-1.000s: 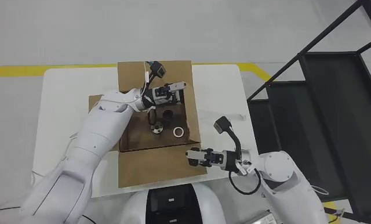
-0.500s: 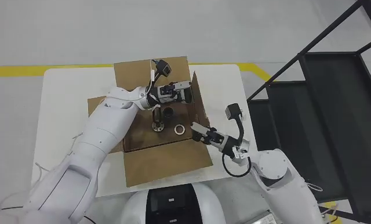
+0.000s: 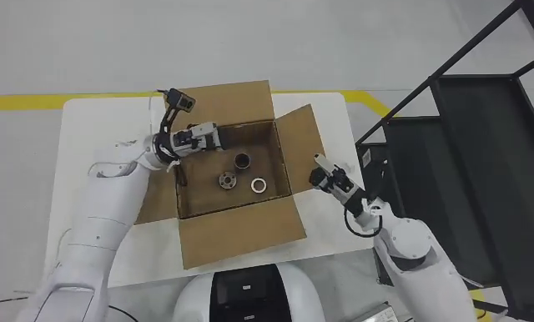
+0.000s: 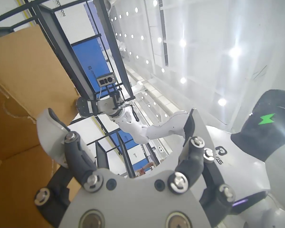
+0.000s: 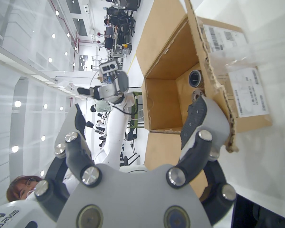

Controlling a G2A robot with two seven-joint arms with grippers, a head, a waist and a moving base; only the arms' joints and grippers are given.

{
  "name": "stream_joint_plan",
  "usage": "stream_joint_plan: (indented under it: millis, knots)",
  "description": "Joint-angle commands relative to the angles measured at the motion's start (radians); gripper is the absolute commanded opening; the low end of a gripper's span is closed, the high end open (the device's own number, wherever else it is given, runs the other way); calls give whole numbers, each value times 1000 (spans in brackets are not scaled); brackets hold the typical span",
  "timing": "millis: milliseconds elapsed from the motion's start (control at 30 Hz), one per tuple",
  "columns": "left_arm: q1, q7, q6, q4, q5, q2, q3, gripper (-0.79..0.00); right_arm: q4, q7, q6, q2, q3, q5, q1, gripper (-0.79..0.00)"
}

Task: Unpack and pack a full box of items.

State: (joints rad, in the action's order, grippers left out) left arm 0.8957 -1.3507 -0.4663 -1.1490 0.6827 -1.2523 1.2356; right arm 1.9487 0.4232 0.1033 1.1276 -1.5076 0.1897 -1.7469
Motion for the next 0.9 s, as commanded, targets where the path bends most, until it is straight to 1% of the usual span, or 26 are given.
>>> stream_joint_plan:
  millis: [0, 67, 133, 233, 333, 433, 533, 600, 800, 867]
  knots:
    - [87, 20, 9, -103, -14, 27, 111, 0, -25, -31, -27, 2, 20, -50, 21, 0]
    - [152, 39, 36, -172, -43, 48, 193, 0, -54, -87, -44, 8, 35, -28, 40, 0]
    - [214, 73, 48, -227, -67, 65, 278, 0, -80, -104, -60, 11, 50, -38, 56, 0]
    - [295, 107, 71, -296, -82, 85, 383, 0, -101, -119, -88, 13, 64, -52, 72, 0]
    - [358, 145, 84, -345, -102, 97, 461, 0, -115, -122, -112, 14, 73, -82, 83, 0]
    - [410, 191, 88, -381, -110, 106, 524, 0, -126, -128, -128, 15, 84, -112, 94, 0]
    - [462, 280, 96, -398, -126, 110, 577, 0, -138, -127, -136, 16, 98, -130, 102, 0]
    - [493, 335, 98, -408, -149, 111, 599, 0, -141, -123, -147, 17, 108, -142, 107, 0]
    - [556, 450, 107, -426, -172, 112, 628, 0, -146, -114, -163, 19, 126, -171, 120, 0]
    - [567, 485, 116, -430, -179, 111, 629, 0, -120, -117, -137, 19, 122, -178, 118, 0]
